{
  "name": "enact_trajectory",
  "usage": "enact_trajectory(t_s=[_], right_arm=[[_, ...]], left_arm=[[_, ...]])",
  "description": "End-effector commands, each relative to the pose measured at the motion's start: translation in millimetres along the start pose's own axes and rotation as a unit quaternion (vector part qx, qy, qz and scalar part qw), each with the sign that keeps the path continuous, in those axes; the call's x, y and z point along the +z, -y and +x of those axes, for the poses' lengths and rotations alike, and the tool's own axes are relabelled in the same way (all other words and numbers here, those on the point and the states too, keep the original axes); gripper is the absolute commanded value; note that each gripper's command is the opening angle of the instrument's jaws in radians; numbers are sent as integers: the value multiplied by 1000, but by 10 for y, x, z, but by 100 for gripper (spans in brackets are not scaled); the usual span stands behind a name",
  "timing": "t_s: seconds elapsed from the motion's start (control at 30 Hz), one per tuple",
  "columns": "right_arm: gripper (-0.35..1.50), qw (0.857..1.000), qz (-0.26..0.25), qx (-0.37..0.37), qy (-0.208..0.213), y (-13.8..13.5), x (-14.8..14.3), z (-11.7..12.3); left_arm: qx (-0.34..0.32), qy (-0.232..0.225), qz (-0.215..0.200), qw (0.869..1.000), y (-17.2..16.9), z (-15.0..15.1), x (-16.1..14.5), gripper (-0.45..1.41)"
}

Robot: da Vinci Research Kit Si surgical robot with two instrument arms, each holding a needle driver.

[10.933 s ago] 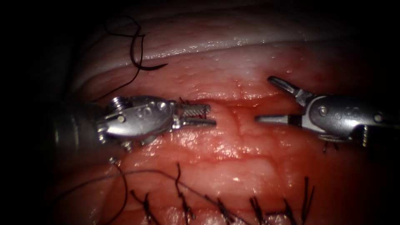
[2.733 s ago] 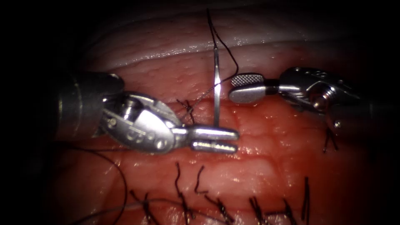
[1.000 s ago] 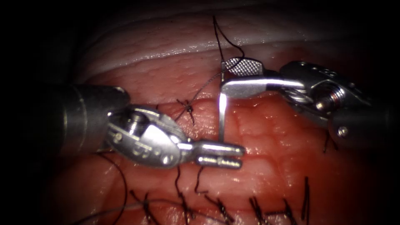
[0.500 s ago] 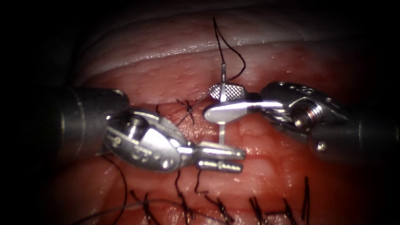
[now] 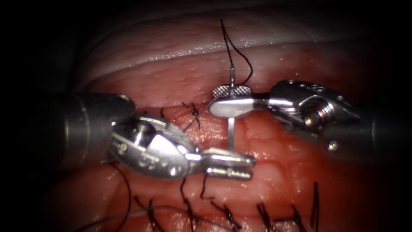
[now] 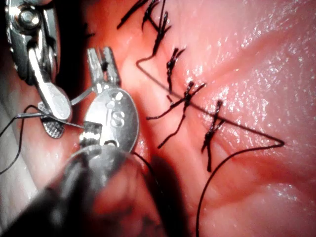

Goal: Wound Closure

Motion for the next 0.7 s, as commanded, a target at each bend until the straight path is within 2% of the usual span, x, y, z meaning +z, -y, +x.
enact_trajectory(t_s=[0.03,0.2,0.23,0.27,0.3,0.4,0.43,0.47,0.5,0.6,0.7], right_arm=[[22,1000,1,4,0,-1,8,-2],[20,1000,3,13,-1,0,8,-2],[5,1000,3,13,-1,0,8,-2],[4,1000,3,16,-1,0,8,-2],[-30,1000,3,22,-1,0,8,-2],[-35,1000,2,31,2,0,8,-2],[-35,999,2,40,2,0,8,-1],[-35,999,1,47,2,0,8,0],[-35,999,-1,48,1,0,9,2],[-35,998,3,57,-5,-4,9,10],[-35,998,4,58,-7,-6,9,15]], left_arm=[[3,-1,0,1000,1,-5,5,-45],[6,0,-1,1000,1,-5,5,-45],[6,0,-1,1000,1,-5,6,-45],[6,0,-1,1000,1,-5,6,-45],[9,0,-1,1000,1,-5,6,-45],[9,0,-1,1000,1,-5,6,-45],[8,1,-1,1000,1,-5,6,-5],[8,1,-1,1000,1,-4,7,46],[8,1,0,1000,2,-4,8,64],[6,2,14,1000,2,-1,15,111],[4,4,14,1000,-1,1,17,116]])
